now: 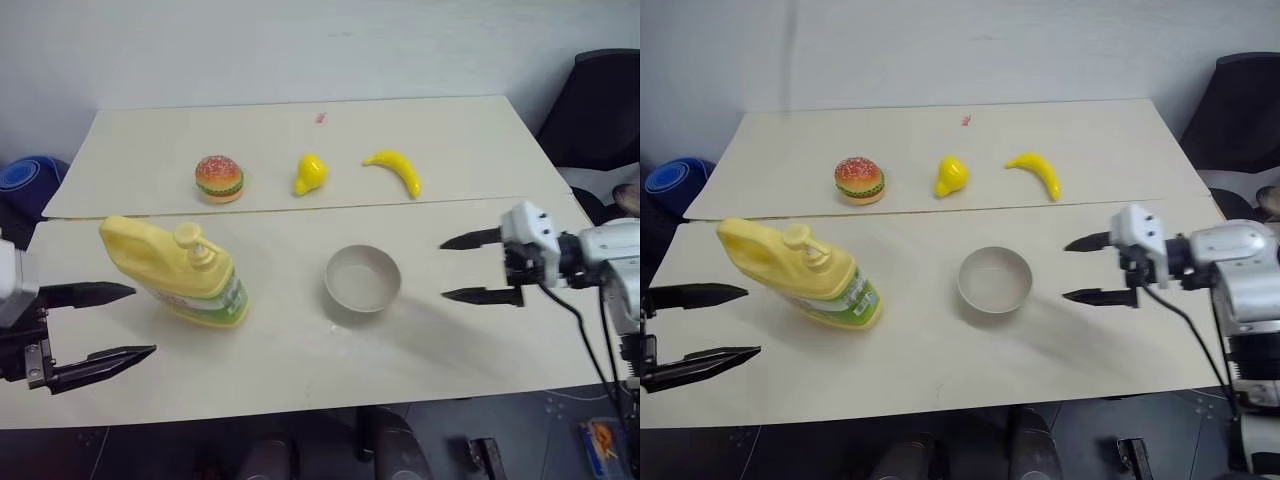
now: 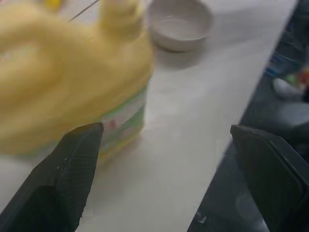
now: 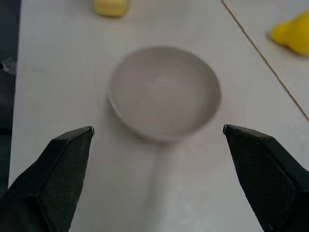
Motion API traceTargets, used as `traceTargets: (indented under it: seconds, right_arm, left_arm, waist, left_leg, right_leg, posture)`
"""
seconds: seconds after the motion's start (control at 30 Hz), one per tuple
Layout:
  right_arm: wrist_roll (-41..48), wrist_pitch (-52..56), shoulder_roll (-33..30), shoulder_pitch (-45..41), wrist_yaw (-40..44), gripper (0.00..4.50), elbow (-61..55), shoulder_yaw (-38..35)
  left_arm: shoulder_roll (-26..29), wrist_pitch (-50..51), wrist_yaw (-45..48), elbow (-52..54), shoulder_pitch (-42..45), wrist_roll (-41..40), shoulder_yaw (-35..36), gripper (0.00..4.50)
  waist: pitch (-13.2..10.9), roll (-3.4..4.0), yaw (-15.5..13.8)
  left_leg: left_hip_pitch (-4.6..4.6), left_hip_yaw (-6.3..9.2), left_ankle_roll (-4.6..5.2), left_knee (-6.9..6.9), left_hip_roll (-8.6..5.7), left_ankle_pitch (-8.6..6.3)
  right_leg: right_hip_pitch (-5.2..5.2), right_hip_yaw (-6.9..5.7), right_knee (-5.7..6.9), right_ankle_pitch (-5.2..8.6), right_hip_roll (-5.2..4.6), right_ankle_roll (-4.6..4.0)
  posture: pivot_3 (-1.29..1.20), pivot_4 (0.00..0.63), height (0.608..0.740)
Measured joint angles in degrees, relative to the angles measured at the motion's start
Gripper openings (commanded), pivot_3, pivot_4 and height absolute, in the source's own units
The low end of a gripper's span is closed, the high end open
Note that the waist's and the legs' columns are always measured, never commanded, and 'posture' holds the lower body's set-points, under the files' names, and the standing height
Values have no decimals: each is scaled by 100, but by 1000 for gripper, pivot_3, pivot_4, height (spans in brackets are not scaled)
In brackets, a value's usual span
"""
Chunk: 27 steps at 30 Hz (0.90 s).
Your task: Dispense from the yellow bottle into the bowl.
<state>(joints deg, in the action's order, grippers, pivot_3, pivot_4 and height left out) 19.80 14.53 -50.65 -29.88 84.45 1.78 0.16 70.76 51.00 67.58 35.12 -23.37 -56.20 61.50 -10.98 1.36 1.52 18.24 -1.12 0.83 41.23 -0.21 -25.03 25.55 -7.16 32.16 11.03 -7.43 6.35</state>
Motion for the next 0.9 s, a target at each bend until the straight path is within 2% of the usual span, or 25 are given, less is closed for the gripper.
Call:
traceTargets:
  seconds: [0.1,0.13,0.2,0.37,0.6,0.83,0.9]
  right_arm:
    - [-63,22,465,-41,-188,4479,-340,434]
    - [-130,-46,591,-53,-256,4307,-362,576]
    - [-441,-295,775,-68,-388,3846,-321,903]
    - [-989,-730,1095,-319,-577,2137,-134,1434]
    - [-1515,-1032,1308,-364,-769,2137,294,1831]
    - [-1880,-1350,1444,-449,-946,2137,691,1987]
    - [-1975,-1494,1531,-473,-1021,1763,820,2027]
  left_arm:
    - [501,82,61,280,747,-456,-183,4500]
    - [561,81,75,305,849,-523,-281,4500]
    - [581,30,116,333,1003,-486,-670,4500]
    - [572,-363,228,382,1195,35,-1485,4500]
    - [348,-741,359,456,1249,731,-1840,4500]
    - [139,-770,284,469,1455,890,-1994,4500]
    - [125,-751,245,478,1542,889,-1996,4500]
  waist:
    - [0,0,6]
    - [-3,5,16]
    - [-9,17,24]
    - [-10,16,28]
    - [-9,15,20]
    - [-9,14,28]
    - [-9,14,27]
  left_leg:
    - [-4,-5,-4,-2,-2,2]
    - [-5,-10,-6,-3,-2,3]
    - [-8,-35,-9,-8,-4,5]
    - [-8,-62,-19,-7,2,8]
    - [-8,-62,-23,-5,5,8]
    - [-14,-65,-26,-3,10,10]
    - [-14,-65,-26,-4,10,10]
  right_leg:
    - [0,4,1,0,2,-1]
    - [3,11,4,0,4,-1]
    - [6,14,6,2,9,-3]
    - [9,18,16,8,22,-15]
    - [12,22,22,12,27,-21]
    - [12,27,30,12,30,-22]
    - [13,29,32,13,31,-23]
  posture:
    - [0,150,740]
    - [0,150,740]
    - [0,150,740]
    - [0,150,740]
    - [0,150,740]
    - [0,150,740]
    - [0,150,740]
